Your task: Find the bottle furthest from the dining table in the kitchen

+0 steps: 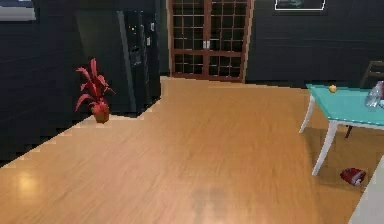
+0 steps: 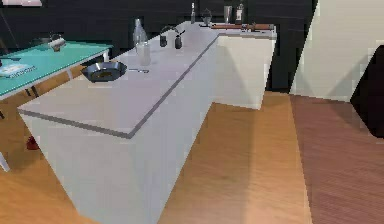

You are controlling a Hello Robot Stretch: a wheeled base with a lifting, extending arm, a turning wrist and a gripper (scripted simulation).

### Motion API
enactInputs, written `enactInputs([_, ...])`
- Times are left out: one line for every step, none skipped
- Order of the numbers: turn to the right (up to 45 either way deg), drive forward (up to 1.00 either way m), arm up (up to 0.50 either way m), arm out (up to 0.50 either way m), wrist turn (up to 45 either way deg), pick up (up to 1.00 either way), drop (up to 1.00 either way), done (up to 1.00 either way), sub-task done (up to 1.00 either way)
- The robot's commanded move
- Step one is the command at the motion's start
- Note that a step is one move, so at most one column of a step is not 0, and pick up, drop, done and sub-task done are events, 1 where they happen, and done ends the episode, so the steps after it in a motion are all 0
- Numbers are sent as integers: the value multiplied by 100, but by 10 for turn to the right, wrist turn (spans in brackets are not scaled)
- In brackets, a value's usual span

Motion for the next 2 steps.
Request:
enactInputs([180, 0, 0, 0, 0, 0, 0, 0, 0])
enactInputs([0, 100, 0, 0, 0, 0, 0, 0, 0])
